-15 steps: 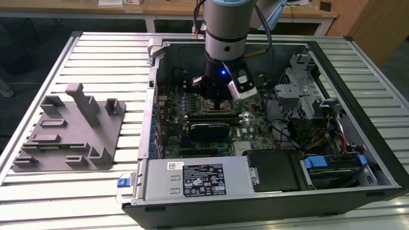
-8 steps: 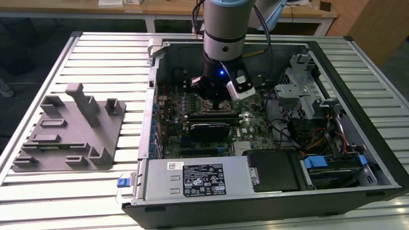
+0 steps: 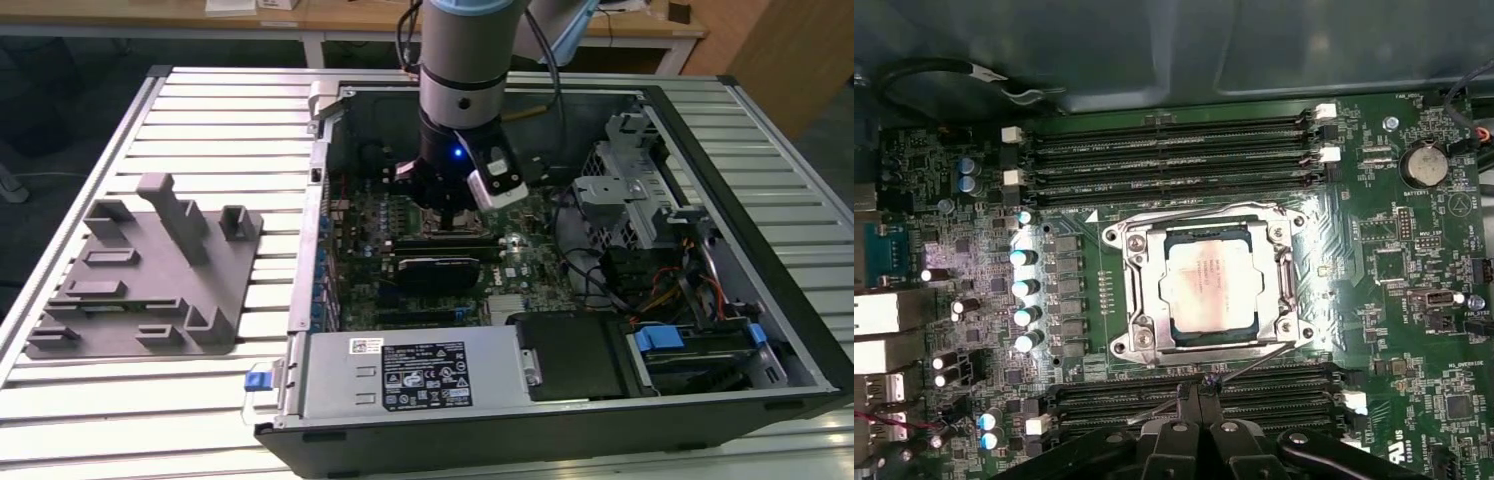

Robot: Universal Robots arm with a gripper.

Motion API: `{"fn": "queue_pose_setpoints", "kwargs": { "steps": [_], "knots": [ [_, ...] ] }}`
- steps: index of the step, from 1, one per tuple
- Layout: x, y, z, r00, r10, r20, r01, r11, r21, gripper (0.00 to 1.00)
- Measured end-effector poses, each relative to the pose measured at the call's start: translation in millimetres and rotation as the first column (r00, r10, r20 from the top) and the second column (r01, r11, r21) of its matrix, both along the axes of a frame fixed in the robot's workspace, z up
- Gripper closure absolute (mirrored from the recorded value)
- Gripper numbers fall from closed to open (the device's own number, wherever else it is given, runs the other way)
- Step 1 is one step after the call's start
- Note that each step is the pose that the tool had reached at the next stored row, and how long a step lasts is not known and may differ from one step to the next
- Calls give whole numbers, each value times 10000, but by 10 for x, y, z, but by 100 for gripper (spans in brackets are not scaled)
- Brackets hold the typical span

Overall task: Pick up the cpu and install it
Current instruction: 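Install the second cpu locking lever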

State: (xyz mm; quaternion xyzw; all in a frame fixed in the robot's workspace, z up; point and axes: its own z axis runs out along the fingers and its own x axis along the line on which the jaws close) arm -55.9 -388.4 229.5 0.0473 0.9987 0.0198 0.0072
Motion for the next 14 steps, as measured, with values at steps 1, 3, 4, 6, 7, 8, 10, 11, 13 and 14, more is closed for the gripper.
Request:
{"fn": "queue_pose_setpoints", "kwargs": {
  "steps": [1, 3, 4, 6, 7, 8, 10, 11, 13, 14],
  "knots": [
    [-7, 0, -2, 10000, 0, 1, 0, 10000, 1, 89],
    [-15, 0, -3, 10000, 0, 0, 0, 10000, -1, 89],
    [-17, 0, -4, 10000, 1, -1, -1, 10000, -2, 89],
    [-20, 0, -7, 10000, 1, -1, -1, 10000, 5, 89],
    [-23, -1, -9, 10000, 1, 0, -1, 10000, 12, 89],
    [-25, -4, -9, 10000, 0, 0, 0, 10000, 24, 89],
    [-33, -17, -13, 10000, 0, -1, 0, 10000, 95, 89],
    [-35, -24, -16, 10000, 0, -1, 0, 9999, 152, 89],
    [-39, -36, -25, 10000, 1, 0, -1, 9997, 257, 89],
    [-42, -40, -30, 10000, 1, 0, -1, 9995, 302, 89]
  ]
}}
